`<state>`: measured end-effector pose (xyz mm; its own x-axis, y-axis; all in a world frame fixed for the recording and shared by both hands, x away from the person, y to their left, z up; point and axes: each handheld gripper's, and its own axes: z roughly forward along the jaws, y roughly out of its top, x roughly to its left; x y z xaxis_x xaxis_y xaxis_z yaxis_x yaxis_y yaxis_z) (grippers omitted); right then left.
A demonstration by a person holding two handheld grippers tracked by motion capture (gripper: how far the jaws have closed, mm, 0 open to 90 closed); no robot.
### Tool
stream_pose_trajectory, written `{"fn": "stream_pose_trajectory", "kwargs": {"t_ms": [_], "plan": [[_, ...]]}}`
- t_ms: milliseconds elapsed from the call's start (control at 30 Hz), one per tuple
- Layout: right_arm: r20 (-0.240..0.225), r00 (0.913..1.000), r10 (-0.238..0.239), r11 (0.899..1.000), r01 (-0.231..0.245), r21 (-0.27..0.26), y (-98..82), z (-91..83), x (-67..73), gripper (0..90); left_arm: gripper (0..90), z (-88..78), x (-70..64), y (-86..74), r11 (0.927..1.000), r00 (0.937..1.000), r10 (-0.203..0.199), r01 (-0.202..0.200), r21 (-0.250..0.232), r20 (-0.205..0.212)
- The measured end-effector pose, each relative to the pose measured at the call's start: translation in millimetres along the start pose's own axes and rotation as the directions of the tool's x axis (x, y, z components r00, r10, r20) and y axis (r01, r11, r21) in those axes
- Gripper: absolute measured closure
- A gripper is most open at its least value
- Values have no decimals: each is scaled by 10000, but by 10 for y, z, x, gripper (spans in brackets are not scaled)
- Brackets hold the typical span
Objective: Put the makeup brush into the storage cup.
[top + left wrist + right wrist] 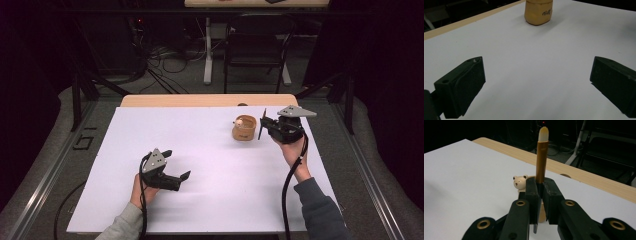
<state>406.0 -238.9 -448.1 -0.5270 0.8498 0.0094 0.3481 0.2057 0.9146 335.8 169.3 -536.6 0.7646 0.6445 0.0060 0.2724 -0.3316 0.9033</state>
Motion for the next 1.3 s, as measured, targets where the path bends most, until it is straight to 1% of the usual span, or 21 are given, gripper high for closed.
{"fn": "stream_pose_trajectory", "kwargs": {"t_ms": [100,233,267,333,533,633,767,1200,1300], "plan": [[4,10000,22,10000,-22,-26,18,6,-4,832,0,1,-1,-1,10000,10000,-4,4,4,7],[-7,10000,74,9998,-74,-170,77,3,-13,833,0,0,0,-1,10000,10000,20,-20,15,-10],[18,10000,51,9996,-51,-278,103,6,-18,833,0,2,2,-3,10000,10000,2,-2,29,-11],[25,10000,76,9995,-76,-304,114,7,-16,833,0,3,3,-3,10000,10000,18,-18,45,-23],[54,10000,8,9989,-6,-460,164,37,-11,833,0,0,8,-4,10000,10000,23,-23,23,-9],[195,9998,-13,9974,27,-721,179,34,-6,833,0,2,11,-6,10000,10000,15,-15,56,-11],[290,9996,5,9957,22,-925,199,40,-5,833,0,4,9,-6,10000,10000,26,-26,78,-31],[418,9991,3,9932,46,-1161,229,147,-27,833,0,1,20,-9,10000,10000,30,-30,75,-44],[431,9991,-64,9929,115,-1187,230,184,-23,833,0,2,19,-10,10000,10000,1,0,75,-46]]}}
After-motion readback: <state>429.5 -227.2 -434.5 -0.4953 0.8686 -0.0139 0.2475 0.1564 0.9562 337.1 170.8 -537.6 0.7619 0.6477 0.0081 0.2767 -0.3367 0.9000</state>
